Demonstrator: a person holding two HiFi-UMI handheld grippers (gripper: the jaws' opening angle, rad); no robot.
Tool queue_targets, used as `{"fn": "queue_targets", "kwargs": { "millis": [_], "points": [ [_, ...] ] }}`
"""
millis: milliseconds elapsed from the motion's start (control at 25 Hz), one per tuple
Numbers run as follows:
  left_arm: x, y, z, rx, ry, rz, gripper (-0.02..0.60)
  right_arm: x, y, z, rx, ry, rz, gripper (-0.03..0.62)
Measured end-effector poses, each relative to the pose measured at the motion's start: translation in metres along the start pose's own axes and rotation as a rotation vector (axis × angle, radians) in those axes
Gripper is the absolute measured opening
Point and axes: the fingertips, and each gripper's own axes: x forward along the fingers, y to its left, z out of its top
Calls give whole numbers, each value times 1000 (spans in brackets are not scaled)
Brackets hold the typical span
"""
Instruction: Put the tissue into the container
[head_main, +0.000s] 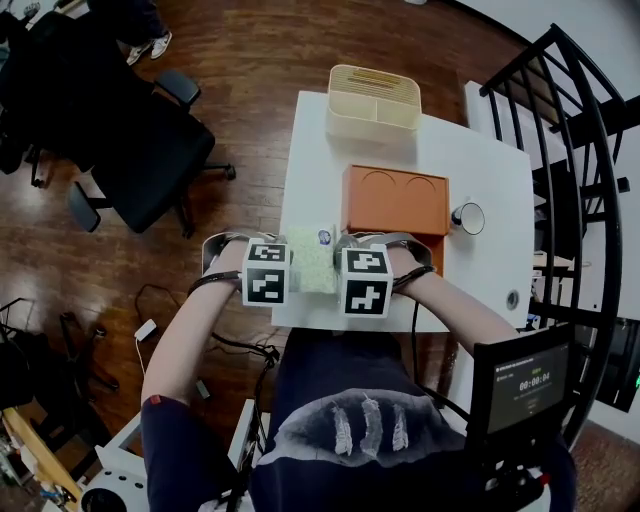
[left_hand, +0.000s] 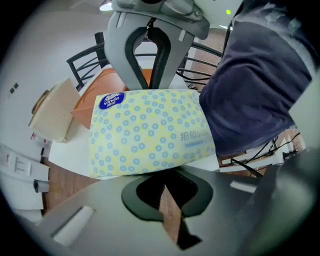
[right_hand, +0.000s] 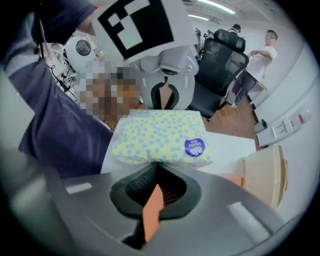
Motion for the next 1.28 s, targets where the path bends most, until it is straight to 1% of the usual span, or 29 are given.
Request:
{"fn": "queue_targets", "kwargs": {
  "millis": [40, 120, 240, 320, 400, 480, 520, 560, 680, 800, 880, 960, 1040, 1120, 1160, 1200, 1240, 1280],
  "points": [
    [-7, 3, 6, 15, -7, 37, 8, -13, 1, -1, 11, -17, -15, 2],
    [-30, 8, 28, 36, -17, 78, 9, -40, -3, -14, 30, -37, -56, 2],
    [-59, 24, 75, 81, -27, 141, 9, -82, -11, -48, 59, -41, -126, 2],
    [-67, 34, 108, 108, -61, 175, 9, -105, -15, -76, 90, -35, -188, 2],
    [-64, 34, 140, 131, -111, 161, 9, -119, -9, -105, 138, -28, -207, 2],
    [-48, 31, 164, 151, -126, 114, 9, -120, 4, -129, 232, -38, -173, 2],
    [-37, 30, 172, 174, -109, 93, 9, -117, 11, -138, 302, -54, -146, 2],
    [-26, 31, 177, 214, -79, 77, 9, -112, 18, -146, 383, -75, -114, 2],
    [3, 34, 186, 388, 49, 36, 11, -90, 45, -162, 595, -136, -21, 2],
    [15, 48, 195, 516, 149, 29, 12, -71, 57, -172, 803, -203, -9, 2],
    [17, 60, 202, 579, 177, 48, 12, -64, 61, -174, 937, -256, 16, 2],
    [22, 69, 209, 641, 198, 62, 12, -58, 67, -172, 1024, -302, 48, 2],
    [32, 74, 211, 696, 236, 57, 12, -52, 66, -172, 1115, -349, 38, 2],
    [42, 74, 209, 709, 249, 38, 12, -50, 64, -179, 1213, -383, -12, 2],
    [44, 74, 210, 695, 232, 31, 11, -51, 64, -183, 1251, -395, -35, 2],
    [45, 75, 214, 671, 201, 33, 12, -53, 67, -186, 1275, -409, -46, 3],
    [44, 77, 219, 640, 161, 46, 12, -56, 71, -185, 1281, -428, -36, 2],
    [40, 80, 226, 604, 118, 64, 12, -60, 76, -181, 1271, -448, -7, 2]
  ]
}}
